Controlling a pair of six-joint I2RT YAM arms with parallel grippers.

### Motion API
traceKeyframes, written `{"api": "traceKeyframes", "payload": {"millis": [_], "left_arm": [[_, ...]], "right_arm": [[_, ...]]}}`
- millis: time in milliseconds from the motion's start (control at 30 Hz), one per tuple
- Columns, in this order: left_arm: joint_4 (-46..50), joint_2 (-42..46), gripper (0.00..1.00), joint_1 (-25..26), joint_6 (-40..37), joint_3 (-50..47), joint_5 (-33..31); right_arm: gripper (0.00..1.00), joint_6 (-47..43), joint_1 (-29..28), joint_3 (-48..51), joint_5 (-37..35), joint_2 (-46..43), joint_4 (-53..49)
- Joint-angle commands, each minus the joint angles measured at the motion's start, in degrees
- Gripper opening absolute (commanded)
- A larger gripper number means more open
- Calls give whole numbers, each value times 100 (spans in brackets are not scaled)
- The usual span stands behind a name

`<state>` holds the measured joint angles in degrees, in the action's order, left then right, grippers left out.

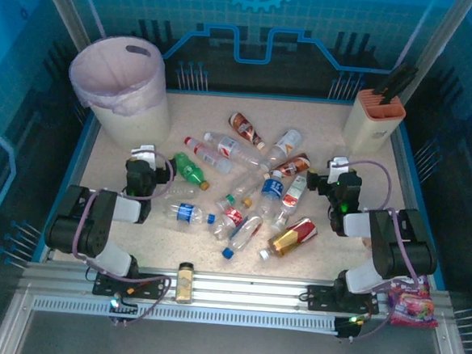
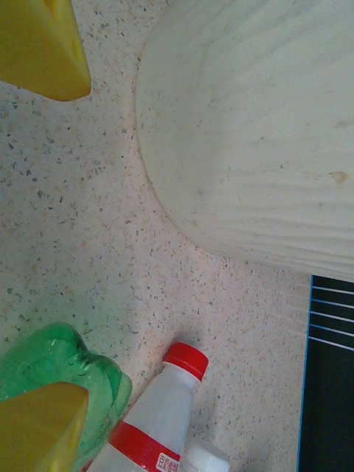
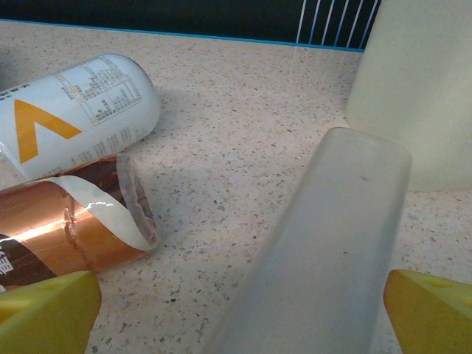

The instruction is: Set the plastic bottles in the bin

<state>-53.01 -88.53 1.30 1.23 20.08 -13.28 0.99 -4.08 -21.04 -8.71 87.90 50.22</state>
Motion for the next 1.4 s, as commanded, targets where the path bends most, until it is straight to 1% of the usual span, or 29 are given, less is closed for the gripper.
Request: {"api": "traceKeyframes", "payload": {"millis": [0, 167, 300, 333, 433, 533, 600, 633, 667, 700, 767, 833, 867, 933, 1000, 1133, 1233, 1367], "left_arm": [[-145, -59, 99, 19, 55, 111, -19], [-87, -59, 99, 19, 4, 147, 128], [-67, -20, 99, -6, 8, 164, 199], [193, 112, 99, -7, 8, 246, 186], [1391, 760, 99, -11, -2, 593, 272], [2006, 1344, 99, 19, 87, 752, 111], [2783, 1801, 99, 36, 379, 1035, 89], [3342, 1981, 99, 46, 651, 1270, 85], [3963, 2131, 99, 54, 990, 1527, 161], [4413, 2224, 99, 84, 1235, 1726, 323], [5263, 2344, 99, 277, 1544, 2136, 548], [6004, 2304, 99, 454, 1804, 2506, 771], [6336, 2245, 99, 548, 1951, 2694, 885], [6812, 2099, 99, 744, 2182, 3023, 1155], [6977, 1972, 99, 948, 2460, 3207, 1461], [6741, 1744, 99, 1213, 3129, 3348, 2197], [6721, 1575, 99, 1326, 3306, 3497, 2405], [6626, 1488, 99, 1361, 3429, 3572, 2571]], "right_arm": [[100, -24, 30, -122, 61, 43, 205], [100, -20, 18, -129, 44, 43, 189], [100, 83, 14, -55, -213, 26, 307], [100, 162, 29, -23, -334, -27, 336], [100, 209, 54, -39, -468, -524, -113], [100, 319, 19, -392, -628, -1226, -1369], [100, 724, 10, -753, -777, -1740, -2701], [100, 1079, 23, -1042, -911, -1973, -3577], [100, 1468, 48, -1371, -1061, -2111, -4540], [100, 1815, 85, -1650, -1146, -2161, -5282], [99, 2231, 235, -2237, -1071, -2023, -6630], [96, 2286, 526, -2738, -488, -1693, -7499], [94, 2279, 674, -2902, -138, -1502, -7814], [90, 2171, 784, -3333, 237, -1189, -8157], [87, 2103, 745, -3535, 341, -898, -8291], [84, 2076, 630, -3759, 504, -262, -8310], [82, 2044, 558, -3900, 338, 220, -8233], [79, 2054, 534, -4055, 457, 737, -8028]]}}
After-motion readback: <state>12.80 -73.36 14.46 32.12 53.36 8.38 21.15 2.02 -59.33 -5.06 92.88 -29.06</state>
